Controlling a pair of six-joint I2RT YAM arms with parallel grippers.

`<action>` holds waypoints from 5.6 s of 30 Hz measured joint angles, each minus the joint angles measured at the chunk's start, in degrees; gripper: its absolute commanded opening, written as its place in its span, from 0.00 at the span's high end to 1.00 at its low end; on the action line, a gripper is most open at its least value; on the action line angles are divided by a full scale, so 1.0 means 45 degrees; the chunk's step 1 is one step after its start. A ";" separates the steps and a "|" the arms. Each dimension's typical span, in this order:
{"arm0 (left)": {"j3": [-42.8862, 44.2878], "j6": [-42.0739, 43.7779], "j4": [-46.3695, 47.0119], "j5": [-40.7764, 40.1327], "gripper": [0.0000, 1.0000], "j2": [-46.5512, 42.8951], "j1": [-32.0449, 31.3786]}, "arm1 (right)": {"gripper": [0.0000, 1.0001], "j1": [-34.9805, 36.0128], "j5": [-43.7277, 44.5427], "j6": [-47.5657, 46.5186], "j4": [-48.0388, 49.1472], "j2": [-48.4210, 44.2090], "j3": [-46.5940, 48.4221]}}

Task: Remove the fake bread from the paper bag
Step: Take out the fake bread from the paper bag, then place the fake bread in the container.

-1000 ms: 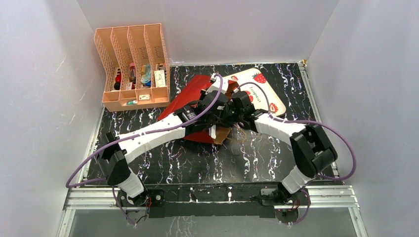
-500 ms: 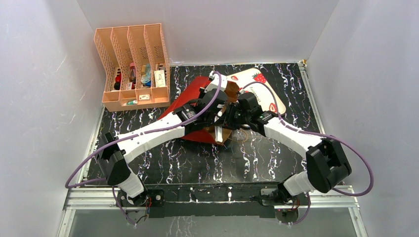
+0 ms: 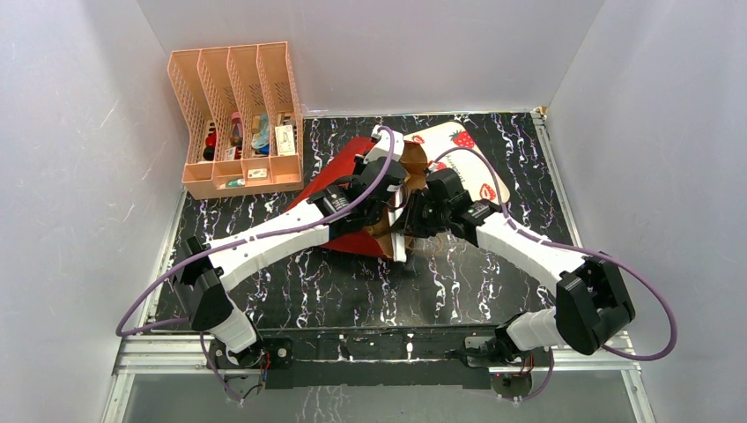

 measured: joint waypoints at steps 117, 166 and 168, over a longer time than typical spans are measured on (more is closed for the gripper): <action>-0.2482 -0.0748 -0.0763 0.1253 1.00 -0.3575 0.1802 | 1.00 -0.4245 0.1515 -0.1049 -0.1700 0.6154 0.5445; -0.2482 -0.1530 -0.2448 0.0743 1.00 -0.4881 0.1836 | 1.00 -0.4546 0.0884 -0.2064 -0.2006 0.8272 0.6960; -0.2482 -0.1525 -0.2448 0.0743 1.00 -0.4881 0.1836 | 1.00 -0.4546 0.0845 -0.2059 -0.2006 0.8272 0.6960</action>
